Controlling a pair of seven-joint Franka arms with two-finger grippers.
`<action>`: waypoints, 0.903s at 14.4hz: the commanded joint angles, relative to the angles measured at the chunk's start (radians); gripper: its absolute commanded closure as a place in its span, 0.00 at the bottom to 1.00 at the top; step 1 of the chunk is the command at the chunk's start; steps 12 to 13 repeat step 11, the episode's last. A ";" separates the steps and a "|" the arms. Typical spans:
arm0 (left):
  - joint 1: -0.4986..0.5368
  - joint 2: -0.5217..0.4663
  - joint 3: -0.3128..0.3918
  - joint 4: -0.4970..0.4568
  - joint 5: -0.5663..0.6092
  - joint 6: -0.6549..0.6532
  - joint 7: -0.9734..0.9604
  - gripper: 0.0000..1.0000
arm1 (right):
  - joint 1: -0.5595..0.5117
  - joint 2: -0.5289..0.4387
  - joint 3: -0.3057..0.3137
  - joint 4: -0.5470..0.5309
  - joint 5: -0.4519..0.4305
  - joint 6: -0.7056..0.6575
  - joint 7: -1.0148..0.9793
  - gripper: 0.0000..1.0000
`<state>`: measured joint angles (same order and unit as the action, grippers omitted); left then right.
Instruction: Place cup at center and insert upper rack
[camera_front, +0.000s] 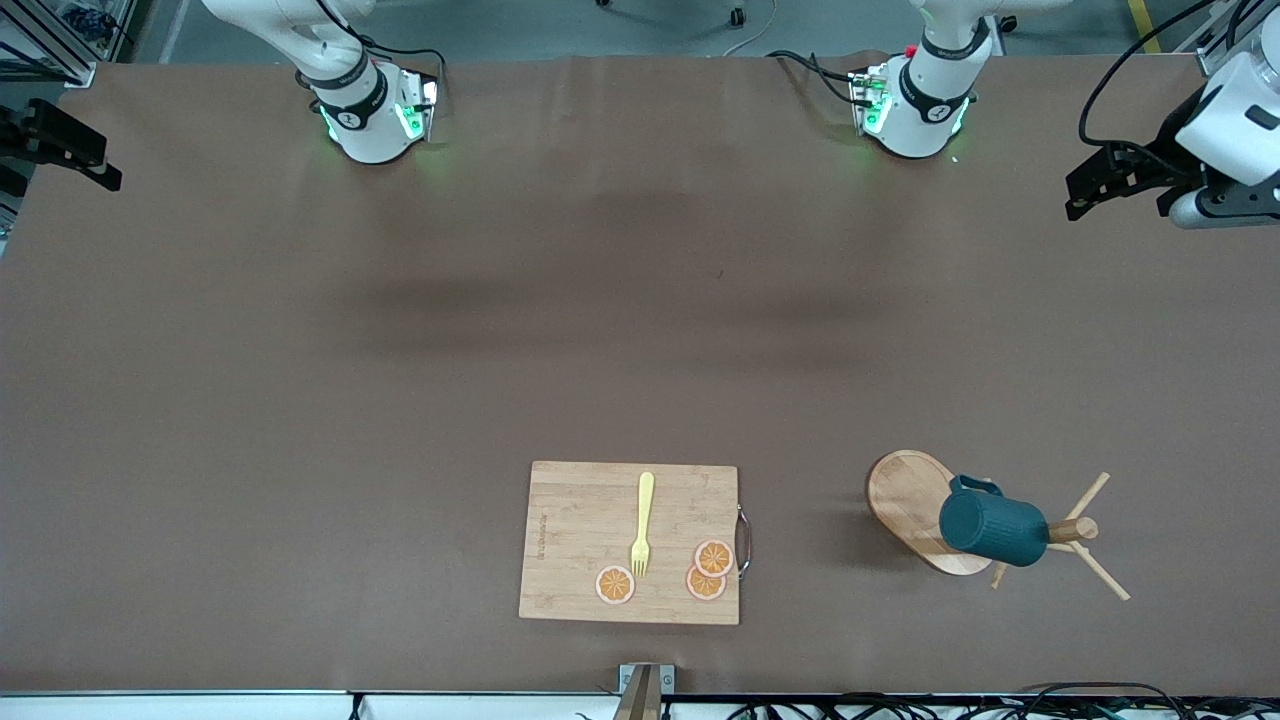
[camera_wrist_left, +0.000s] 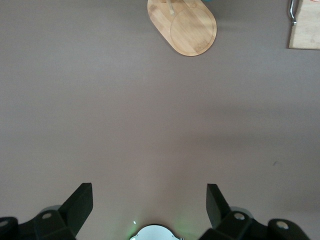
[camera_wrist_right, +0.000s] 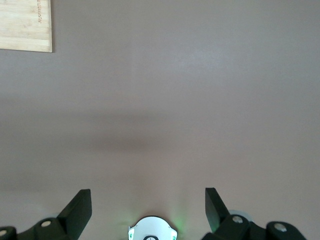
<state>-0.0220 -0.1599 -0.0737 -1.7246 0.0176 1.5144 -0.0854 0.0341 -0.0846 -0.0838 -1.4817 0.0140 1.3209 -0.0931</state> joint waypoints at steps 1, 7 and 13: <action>-0.010 -0.024 0.011 -0.018 -0.010 0.018 0.035 0.00 | 0.007 -0.012 -0.004 -0.005 -0.005 0.001 -0.010 0.00; -0.019 -0.015 0.012 0.016 -0.018 0.018 0.036 0.00 | 0.007 -0.012 -0.004 -0.006 -0.003 0.001 -0.010 0.00; -0.019 -0.017 0.015 0.017 -0.030 0.012 0.032 0.00 | 0.006 -0.012 -0.005 -0.006 -0.002 0.000 -0.005 0.00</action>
